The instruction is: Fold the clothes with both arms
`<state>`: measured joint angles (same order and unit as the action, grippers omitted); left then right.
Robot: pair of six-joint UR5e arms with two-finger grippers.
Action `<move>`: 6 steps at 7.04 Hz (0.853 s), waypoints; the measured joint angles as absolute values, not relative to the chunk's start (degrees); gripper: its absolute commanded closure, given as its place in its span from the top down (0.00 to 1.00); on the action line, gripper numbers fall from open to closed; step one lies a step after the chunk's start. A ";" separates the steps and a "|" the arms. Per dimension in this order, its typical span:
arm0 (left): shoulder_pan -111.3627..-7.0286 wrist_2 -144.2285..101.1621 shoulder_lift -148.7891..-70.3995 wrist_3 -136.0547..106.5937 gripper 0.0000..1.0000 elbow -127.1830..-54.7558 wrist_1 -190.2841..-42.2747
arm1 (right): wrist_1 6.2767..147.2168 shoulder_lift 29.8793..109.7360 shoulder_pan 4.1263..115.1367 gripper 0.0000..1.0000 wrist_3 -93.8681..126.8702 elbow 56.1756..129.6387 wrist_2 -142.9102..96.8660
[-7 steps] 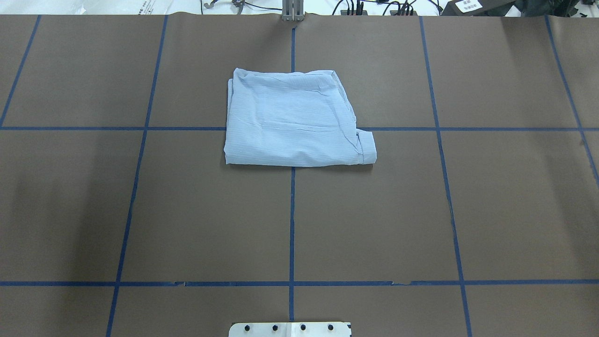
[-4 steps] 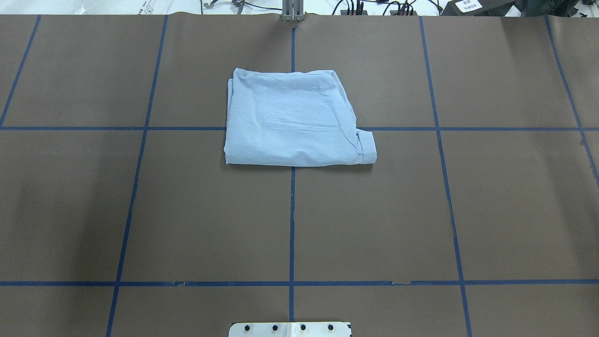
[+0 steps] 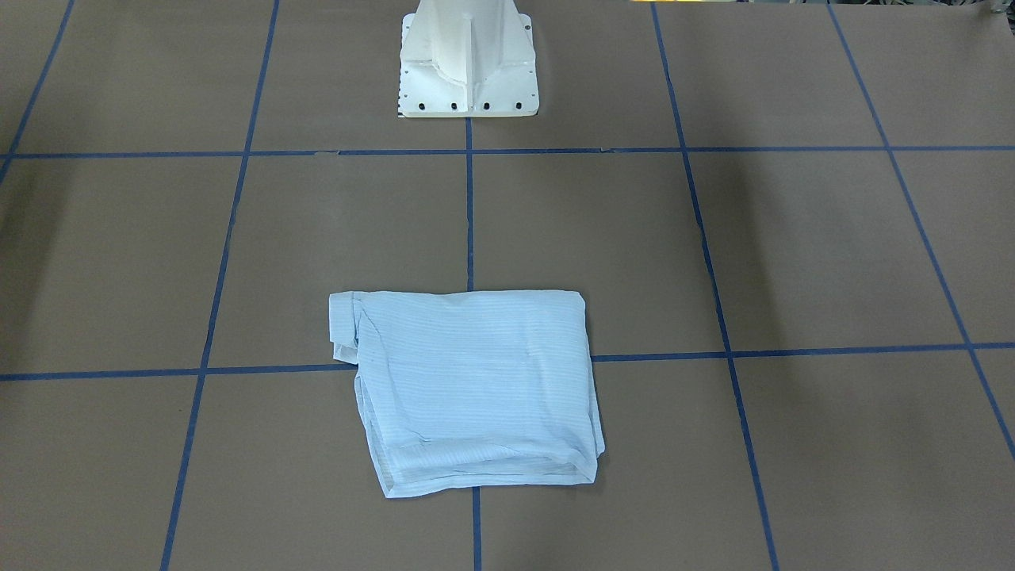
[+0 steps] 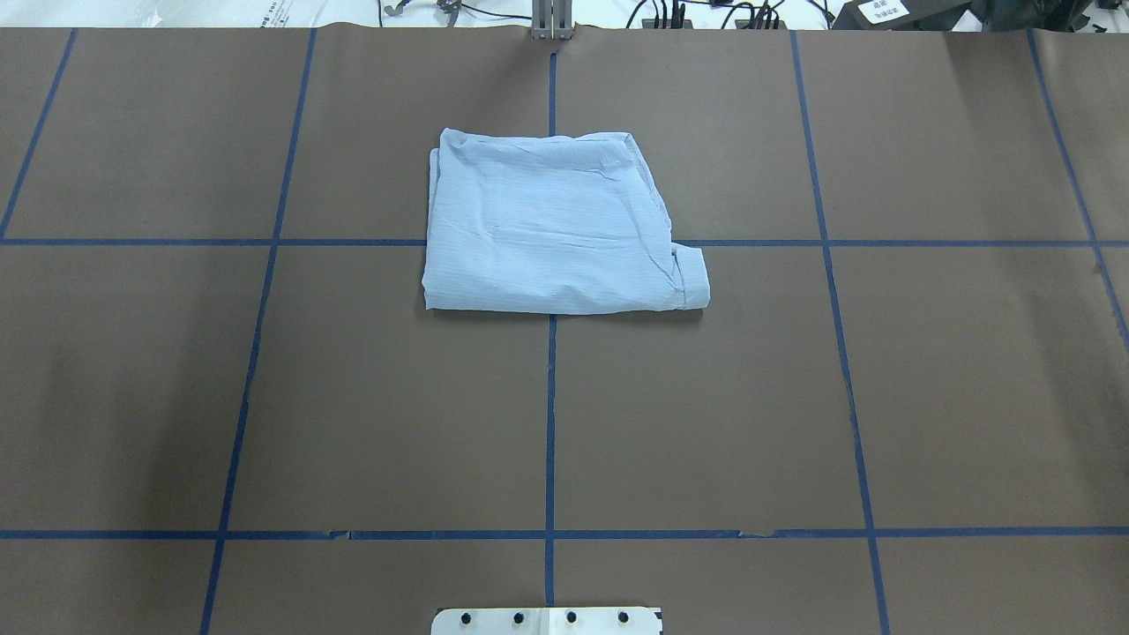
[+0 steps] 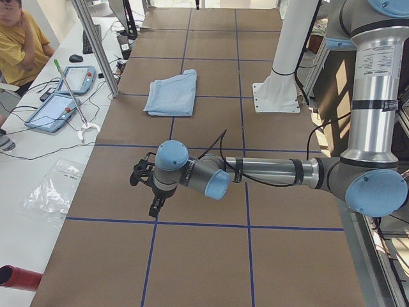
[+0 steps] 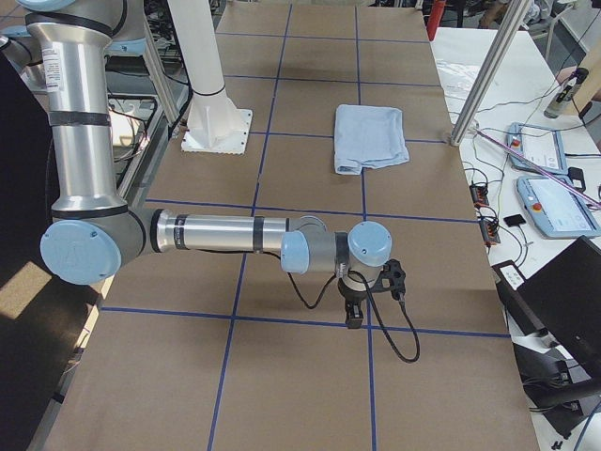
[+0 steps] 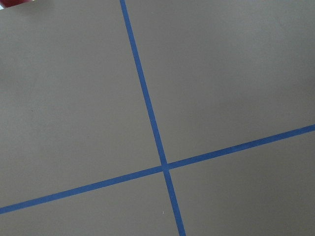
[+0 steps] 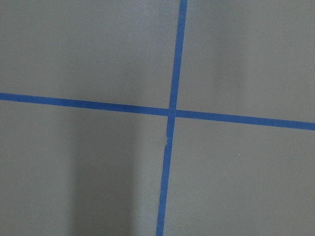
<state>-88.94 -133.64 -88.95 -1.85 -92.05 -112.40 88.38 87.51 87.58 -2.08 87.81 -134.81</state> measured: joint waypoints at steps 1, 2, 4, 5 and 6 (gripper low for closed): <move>-88.94 -133.60 -88.91 -1.85 1.00 -92.78 -112.35 | 88.12 87.56 87.56 1.00 -2.04 87.89 -134.65; -88.94 -133.49 -88.78 -1.85 1.00 -93.80 -112.19 | 87.89 87.67 87.55 1.00 -2.04 87.93 -134.61; -88.95 -133.48 -88.72 -1.85 1.00 -94.56 -112.01 | 87.59 87.86 87.54 1.00 -2.12 88.35 -134.60; -88.94 -133.48 -88.73 -1.85 1.00 -94.76 -112.00 | 87.56 87.95 87.55 1.00 -2.16 88.54 -134.62; -88.95 -133.49 -88.74 -1.85 1.00 -94.95 -112.00 | 87.55 88.01 87.59 1.00 -2.18 88.70 -134.62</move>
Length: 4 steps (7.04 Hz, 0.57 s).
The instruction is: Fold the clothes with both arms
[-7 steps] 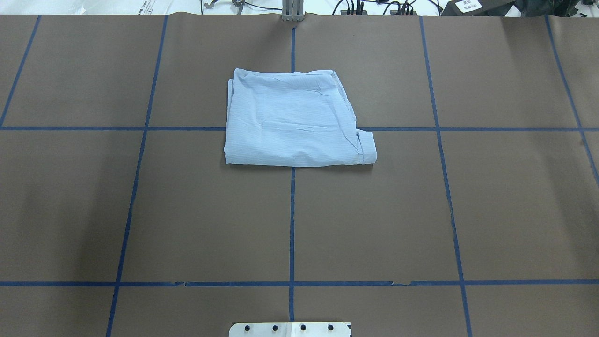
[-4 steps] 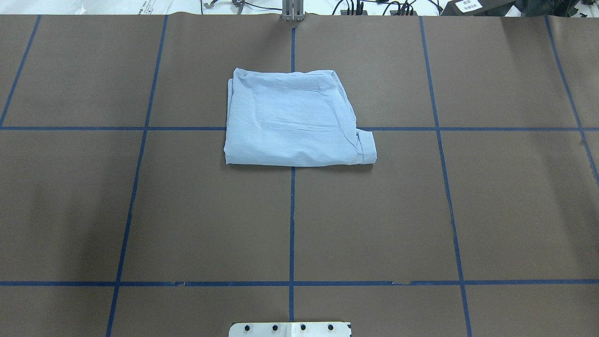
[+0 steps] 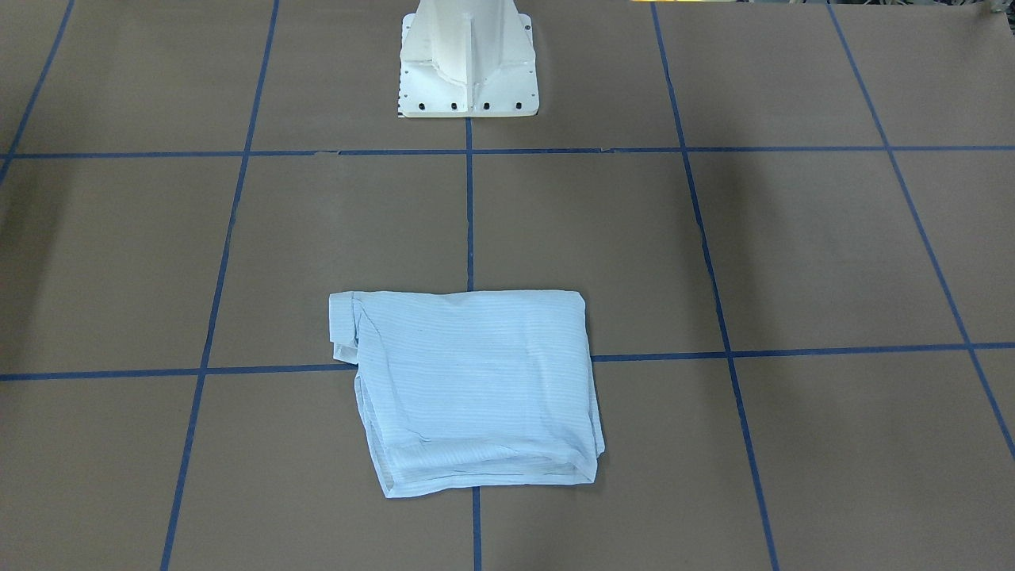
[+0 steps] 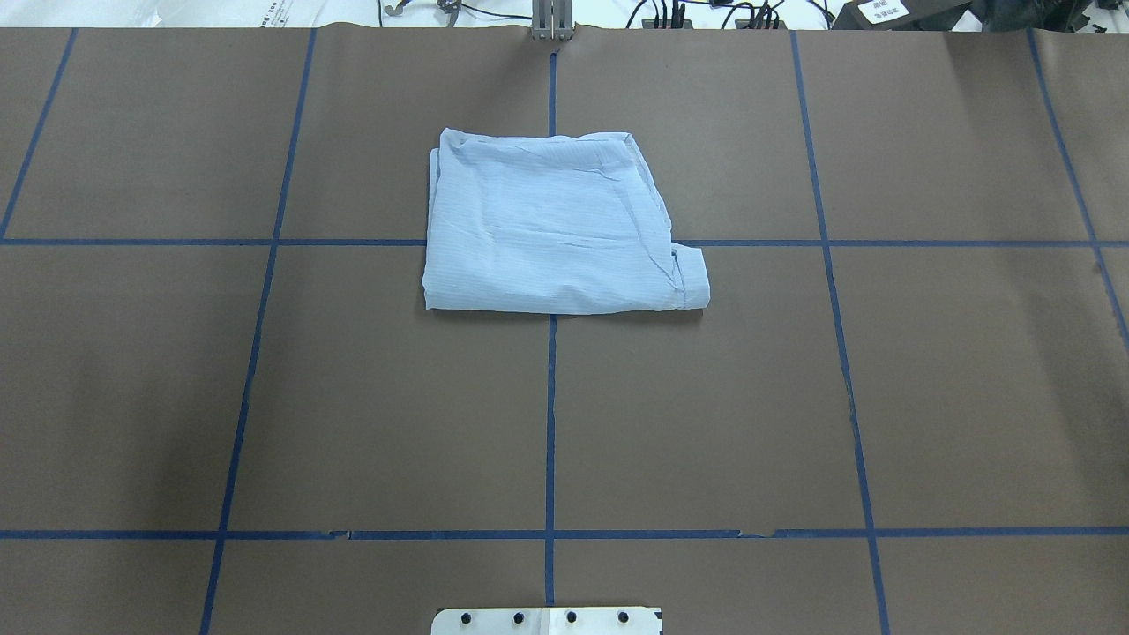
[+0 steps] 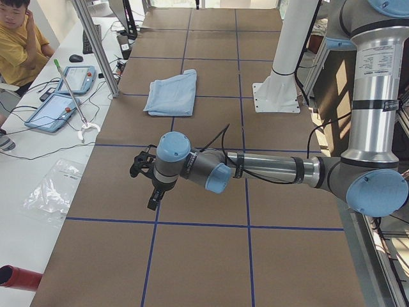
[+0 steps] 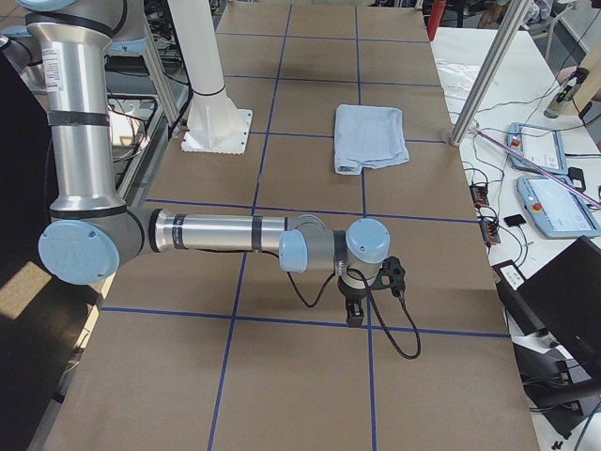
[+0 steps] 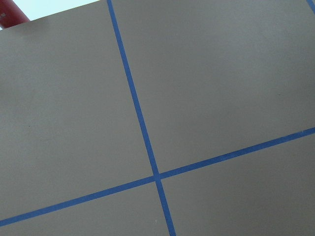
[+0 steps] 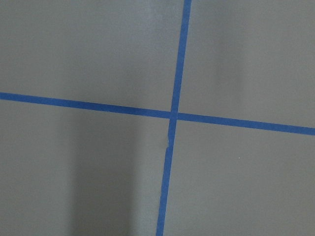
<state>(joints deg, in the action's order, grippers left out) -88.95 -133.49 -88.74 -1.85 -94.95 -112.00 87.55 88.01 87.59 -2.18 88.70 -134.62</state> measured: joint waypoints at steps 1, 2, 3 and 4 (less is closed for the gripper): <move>-88.97 -133.64 -88.67 -1.85 1.00 -95.04 -111.96 | 87.54 88.04 87.60 1.00 -2.19 88.83 -134.61; -89.00 -133.76 -88.28 -1.83 1.00 -95.16 -112.07 | 87.54 88.12 87.58 1.00 -2.19 88.97 -134.65; -89.01 -133.84 -87.62 -1.79 1.00 -95.37 -112.31 | 87.54 88.18 87.57 1.00 -2.20 89.06 -134.68; -89.02 -133.86 -87.26 -1.77 1.00 -95.52 -112.43 | 87.54 88.21 87.59 1.00 -2.19 89.09 -134.67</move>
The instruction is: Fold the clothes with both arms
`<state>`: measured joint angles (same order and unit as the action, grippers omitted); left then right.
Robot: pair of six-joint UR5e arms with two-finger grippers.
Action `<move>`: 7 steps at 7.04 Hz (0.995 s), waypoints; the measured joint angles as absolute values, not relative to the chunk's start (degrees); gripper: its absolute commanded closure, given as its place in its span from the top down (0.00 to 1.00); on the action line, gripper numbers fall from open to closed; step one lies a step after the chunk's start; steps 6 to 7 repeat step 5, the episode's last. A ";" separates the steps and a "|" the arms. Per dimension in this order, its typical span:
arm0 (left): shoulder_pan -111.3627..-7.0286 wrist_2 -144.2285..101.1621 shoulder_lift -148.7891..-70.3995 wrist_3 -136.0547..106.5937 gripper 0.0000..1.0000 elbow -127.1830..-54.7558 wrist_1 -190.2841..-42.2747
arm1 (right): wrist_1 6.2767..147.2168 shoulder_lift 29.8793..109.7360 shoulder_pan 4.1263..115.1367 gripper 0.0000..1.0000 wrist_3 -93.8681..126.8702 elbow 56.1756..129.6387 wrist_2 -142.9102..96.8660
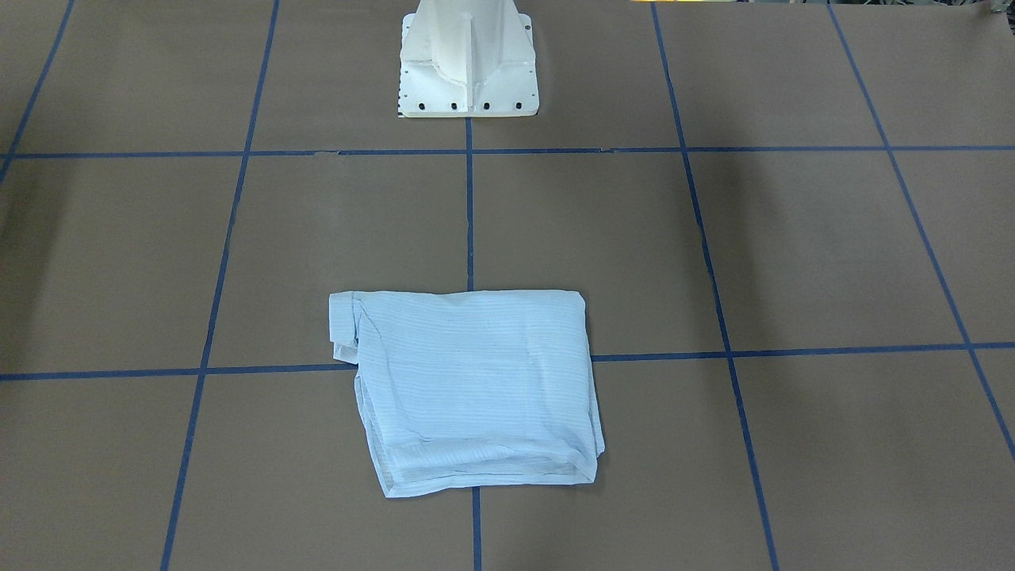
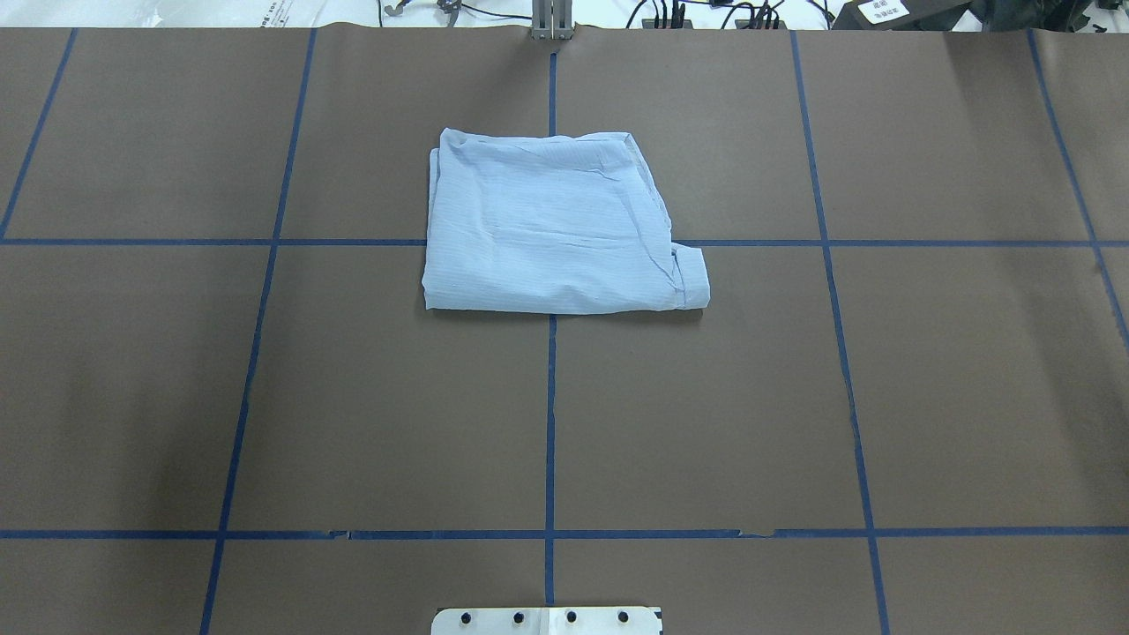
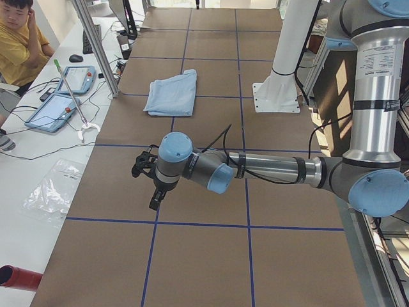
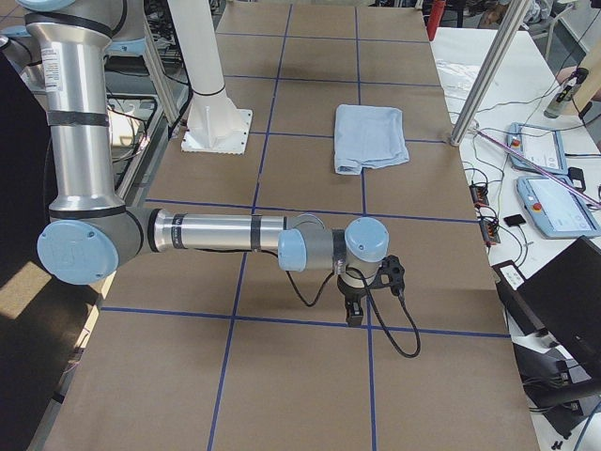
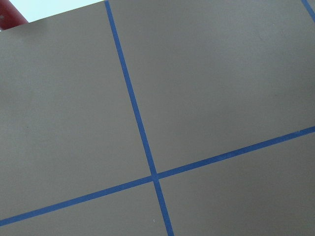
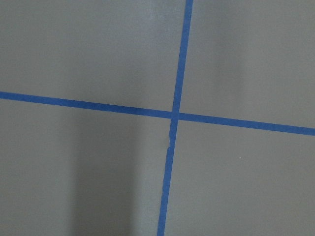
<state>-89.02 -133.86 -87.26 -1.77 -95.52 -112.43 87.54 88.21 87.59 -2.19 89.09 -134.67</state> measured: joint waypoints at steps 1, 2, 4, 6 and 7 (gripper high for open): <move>-89.01 -133.86 -87.13 -1.76 1.00 -95.61 -112.47 | 87.54 88.23 87.61 1.00 -2.20 89.11 -134.69; -89.01 -133.86 -87.06 -1.76 1.00 -95.69 -112.49 | 87.54 88.26 87.62 1.00 -2.20 89.11 -134.76; -89.02 -133.88 -87.02 -1.76 1.00 -95.85 -112.50 | 87.54 88.48 87.62 1.00 -2.20 89.15 -135.01; -89.03 -133.90 -87.03 -1.76 1.00 -95.97 -112.50 | 87.54 88.69 87.63 1.00 -2.20 89.18 -135.11; -89.03 -133.90 -87.03 -1.76 1.00 -95.97 -112.50 | 87.54 88.69 87.63 1.00 -2.20 89.18 -135.11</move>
